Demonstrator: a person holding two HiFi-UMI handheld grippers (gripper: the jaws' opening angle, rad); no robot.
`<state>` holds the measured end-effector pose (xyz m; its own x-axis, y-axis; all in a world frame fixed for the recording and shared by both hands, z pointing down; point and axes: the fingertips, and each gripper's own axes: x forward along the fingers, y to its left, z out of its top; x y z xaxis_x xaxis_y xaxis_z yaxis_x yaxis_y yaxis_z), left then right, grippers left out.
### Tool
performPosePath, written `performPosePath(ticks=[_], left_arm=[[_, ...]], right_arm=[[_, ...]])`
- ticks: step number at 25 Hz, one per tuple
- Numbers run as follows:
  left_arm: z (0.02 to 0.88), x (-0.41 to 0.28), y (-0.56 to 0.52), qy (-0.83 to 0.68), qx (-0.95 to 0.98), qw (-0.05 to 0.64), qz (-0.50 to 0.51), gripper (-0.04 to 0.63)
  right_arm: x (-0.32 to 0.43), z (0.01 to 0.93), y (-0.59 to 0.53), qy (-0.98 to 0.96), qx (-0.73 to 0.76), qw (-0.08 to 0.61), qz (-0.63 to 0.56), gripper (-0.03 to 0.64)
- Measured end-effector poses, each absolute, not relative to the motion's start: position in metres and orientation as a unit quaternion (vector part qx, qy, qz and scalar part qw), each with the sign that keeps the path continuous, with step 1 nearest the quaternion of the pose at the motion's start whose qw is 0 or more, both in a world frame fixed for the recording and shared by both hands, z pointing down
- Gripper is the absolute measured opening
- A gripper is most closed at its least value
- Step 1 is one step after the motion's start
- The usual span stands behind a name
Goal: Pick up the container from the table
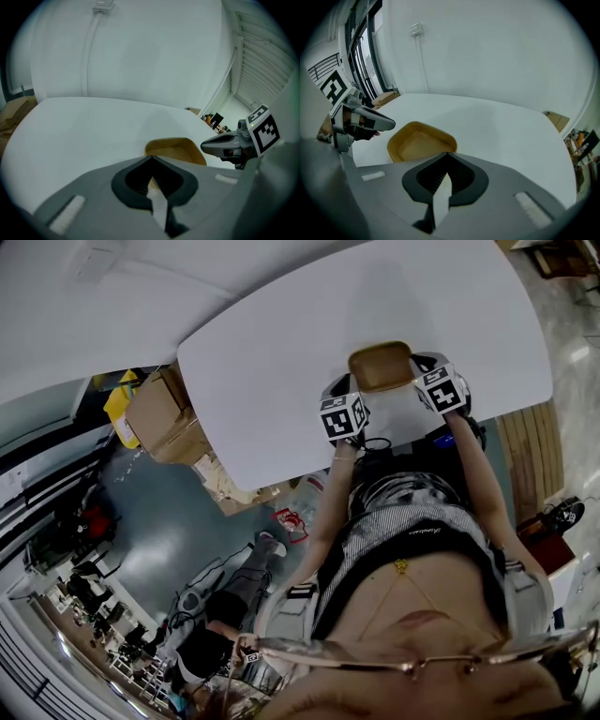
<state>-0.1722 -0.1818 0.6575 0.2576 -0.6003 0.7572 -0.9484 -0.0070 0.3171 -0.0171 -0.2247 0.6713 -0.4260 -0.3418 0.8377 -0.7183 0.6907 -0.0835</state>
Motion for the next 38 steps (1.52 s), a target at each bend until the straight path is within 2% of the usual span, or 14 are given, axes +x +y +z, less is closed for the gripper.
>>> performPosePath(ticks=[18,20,21,22,25,28,38], left_arm=[[0.671,-0.176,-0.187,-0.583,0.663,0.419,0.213,0.002],[0.672,-0.180,-0.187,-0.590,0.657,0.420,0.210,0.002],[0.673,-0.181,-0.187,-0.590,0.656,0.422,0.208,0.012],[0.674,-0.182,-0.188,-0.589,0.656,0.425,0.205,0.056],[0.677,-0.183,-0.188,-0.588,0.655,0.431,0.200,0.061],[0.681,-0.183,-0.188,-0.587,0.651,0.438,0.201,0.099],[0.698,-0.174,-0.190,-0.572,0.646,0.461,0.207,0.130]], right_arm=[[-0.012,0.680,-0.226,-0.811,0.330,0.424,0.233,0.026],[-0.012,0.682,-0.227,-0.812,0.330,0.420,0.234,0.044],[-0.012,0.684,-0.228,-0.813,0.330,0.418,0.235,0.054],[-0.013,0.685,-0.229,-0.813,0.330,0.417,0.235,0.067],[-0.016,0.686,-0.230,-0.813,0.329,0.416,0.239,0.099],[-0.016,0.690,-0.230,-0.810,0.327,0.421,0.246,0.145],[-0.015,0.711,-0.229,-0.797,0.319,0.441,0.263,0.146]])
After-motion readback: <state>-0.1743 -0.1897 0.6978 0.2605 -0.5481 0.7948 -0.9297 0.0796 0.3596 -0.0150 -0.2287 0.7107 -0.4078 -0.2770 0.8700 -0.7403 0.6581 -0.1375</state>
